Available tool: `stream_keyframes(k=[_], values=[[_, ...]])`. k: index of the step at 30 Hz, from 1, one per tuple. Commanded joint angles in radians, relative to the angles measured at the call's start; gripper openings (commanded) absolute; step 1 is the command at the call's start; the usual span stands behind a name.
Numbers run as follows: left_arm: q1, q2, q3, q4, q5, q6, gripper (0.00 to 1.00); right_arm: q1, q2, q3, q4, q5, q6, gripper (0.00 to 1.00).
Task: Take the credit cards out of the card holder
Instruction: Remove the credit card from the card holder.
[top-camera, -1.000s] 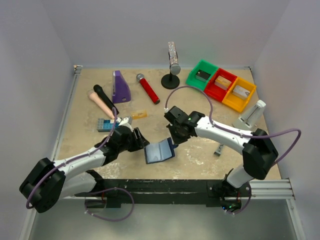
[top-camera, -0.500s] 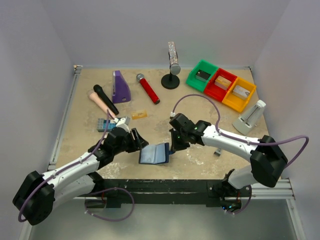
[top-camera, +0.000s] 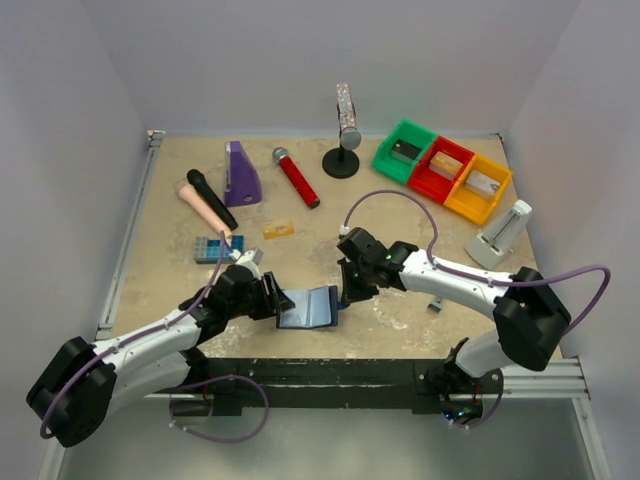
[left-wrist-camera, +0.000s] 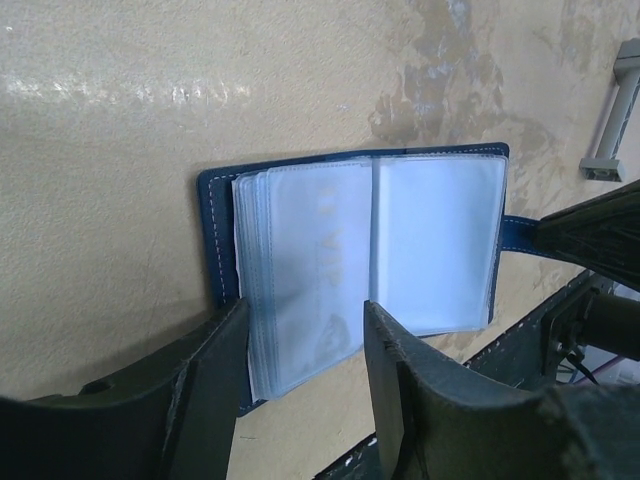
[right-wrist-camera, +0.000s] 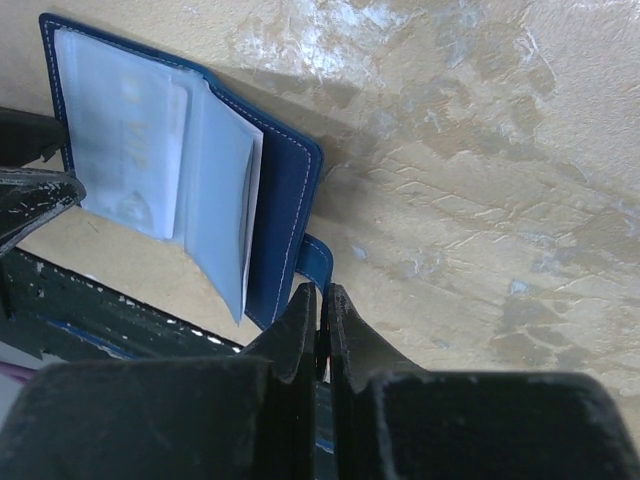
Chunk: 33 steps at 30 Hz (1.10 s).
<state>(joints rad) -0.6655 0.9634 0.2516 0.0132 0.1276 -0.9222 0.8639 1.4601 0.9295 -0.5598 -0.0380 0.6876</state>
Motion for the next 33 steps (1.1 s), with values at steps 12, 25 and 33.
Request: stream_keyframes(k=[12,25,33], values=[[-0.026,-0.058,-0.078,0.091,0.017,-0.041,0.51,0.006,0.008,-0.011,0.034,-0.003,0.001,0.0],[-0.034,-0.276,-0.084,-0.093,-0.145,-0.069,0.52,0.027,0.006,-0.008,0.034,-0.002,0.012,0.0],[-0.042,-0.177,-0.092,0.033,-0.056,-0.066,0.51,0.037,0.011,-0.003,0.038,-0.003,0.016,0.0]])
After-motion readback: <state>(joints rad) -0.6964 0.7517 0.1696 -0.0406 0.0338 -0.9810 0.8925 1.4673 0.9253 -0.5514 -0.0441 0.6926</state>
